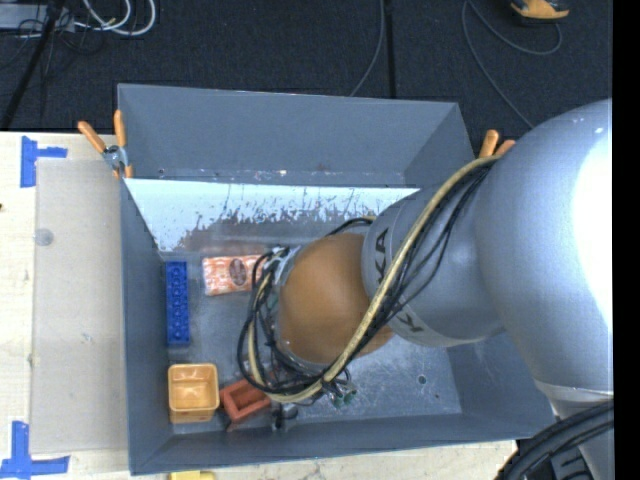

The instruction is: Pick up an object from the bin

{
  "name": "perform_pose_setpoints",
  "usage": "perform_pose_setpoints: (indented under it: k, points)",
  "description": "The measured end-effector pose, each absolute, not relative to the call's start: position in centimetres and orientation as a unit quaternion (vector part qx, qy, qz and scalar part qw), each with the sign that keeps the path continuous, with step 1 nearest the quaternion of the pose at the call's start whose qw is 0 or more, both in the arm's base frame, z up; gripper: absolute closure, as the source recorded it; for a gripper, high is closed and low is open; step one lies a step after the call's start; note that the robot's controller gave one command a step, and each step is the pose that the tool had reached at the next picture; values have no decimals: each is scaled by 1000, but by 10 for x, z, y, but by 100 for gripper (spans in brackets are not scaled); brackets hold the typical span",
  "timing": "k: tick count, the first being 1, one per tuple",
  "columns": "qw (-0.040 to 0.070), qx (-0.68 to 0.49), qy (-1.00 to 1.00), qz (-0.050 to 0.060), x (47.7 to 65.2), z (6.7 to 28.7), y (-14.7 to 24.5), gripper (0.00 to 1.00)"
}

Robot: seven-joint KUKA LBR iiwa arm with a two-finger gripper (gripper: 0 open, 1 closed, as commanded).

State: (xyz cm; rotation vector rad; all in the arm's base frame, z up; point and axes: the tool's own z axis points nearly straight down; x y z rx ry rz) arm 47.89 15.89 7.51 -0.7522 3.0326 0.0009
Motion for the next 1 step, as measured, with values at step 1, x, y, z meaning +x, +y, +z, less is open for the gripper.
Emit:
perform_pose_setpoints:
  k: [1]
  points:
    - [6, -241, 970, 0, 478, 83, 159, 100]
